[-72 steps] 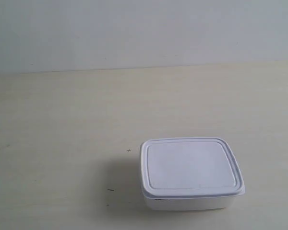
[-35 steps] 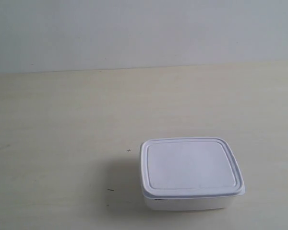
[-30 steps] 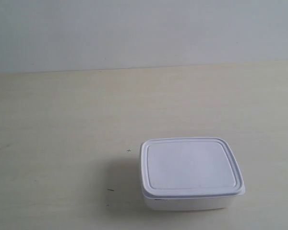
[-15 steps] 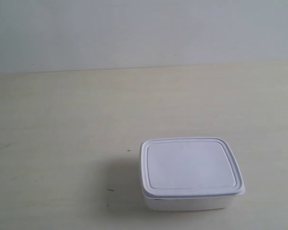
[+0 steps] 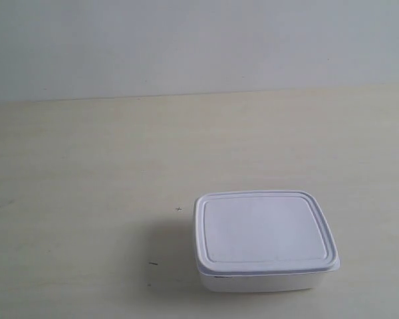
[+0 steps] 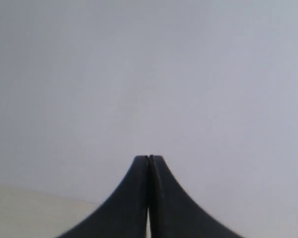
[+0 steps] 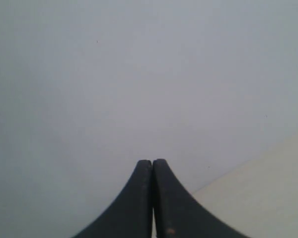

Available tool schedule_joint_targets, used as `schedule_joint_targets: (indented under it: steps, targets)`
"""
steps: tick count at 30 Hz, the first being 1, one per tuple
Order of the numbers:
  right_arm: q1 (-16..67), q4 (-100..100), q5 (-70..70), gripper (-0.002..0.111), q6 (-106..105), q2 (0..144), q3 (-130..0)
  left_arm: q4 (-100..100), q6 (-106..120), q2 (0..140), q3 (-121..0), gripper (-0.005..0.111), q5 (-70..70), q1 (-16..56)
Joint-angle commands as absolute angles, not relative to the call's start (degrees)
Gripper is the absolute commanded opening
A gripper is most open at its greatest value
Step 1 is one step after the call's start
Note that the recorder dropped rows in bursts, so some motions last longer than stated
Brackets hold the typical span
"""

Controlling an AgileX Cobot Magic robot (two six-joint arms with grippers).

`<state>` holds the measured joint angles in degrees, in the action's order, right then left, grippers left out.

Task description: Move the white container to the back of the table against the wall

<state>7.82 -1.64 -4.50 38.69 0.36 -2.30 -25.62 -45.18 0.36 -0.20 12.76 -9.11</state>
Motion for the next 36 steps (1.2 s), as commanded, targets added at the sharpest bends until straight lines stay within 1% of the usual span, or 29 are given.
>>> schedule_joint_targets:
  steps: [1,4,6,8,11,18,24,25,28,30,34,36]
  targets:
    - [7.66,-3.52,1.55,0.000,38.61,0.00,-8.44,-39.29,-64.18,0.00,0.00,0.000,19.56,-8.56]
    - [7.66,-3.52,4.74,0.000,38.29,0.00,-11.49,-55.07,-75.61,1.00,0.00,0.000,32.51,-8.44]
    - [7.99,-2.43,6.67,0.000,37.73,0.00,-13.03,-57.50,-78.39,2.62,-1.06,0.000,39.78,-8.69]
    - [8.74,-0.57,7.61,0.000,35.78,0.00,-14.02,-57.76,-80.63,4.47,-2.38,0.000,41.79,-8.69]
    - [10.92,6.85,8.61,0.000,26.86,1.38,-15.38,-58.67,-84.30,8.51,-4.68,0.000,42.03,-8.69]
    - [17.24,31.54,12.09,0.000,-0.87,11.92,-20.71,-64.13,-92.12,19.77,-11.66,0.000,47.10,-8.69]
    - [18.70,48.15,18.40,0.000,-20.49,20.18,-25.73,-69.60,-97.90,29.33,-17.40,0.000,48.83,-8.69]
    - [18.70,52.07,21.91,0.000,-25.26,22.38,-26.96,-72.24,-100.23,32.16,-19.36,0.000,48.83,-8.69]
    - [18.70,54.20,28.01,0.000,-28.50,26.70,-28.39,-78.83,-105.01,38.77,-22.65,0.000,49.53,-8.69]
    - [18.70,53.39,31.21,0.000,-28.50,28.90,-28.39,-81.65,-105.46,43.38,-23.23,0.000,52.72,-8.57]
    - [18.70,53.13,39.82,0.000,-29.63,30.65,-28.39,-87.39,-103.29,51.05,-23.23,0.000,67.58,-8.57]
    - [18.70,53.13,41.24,0.000,-29.63,30.65,-28.39,-87.84,-101.74,52.69,-23.23,0.000,68.56,-8.57]
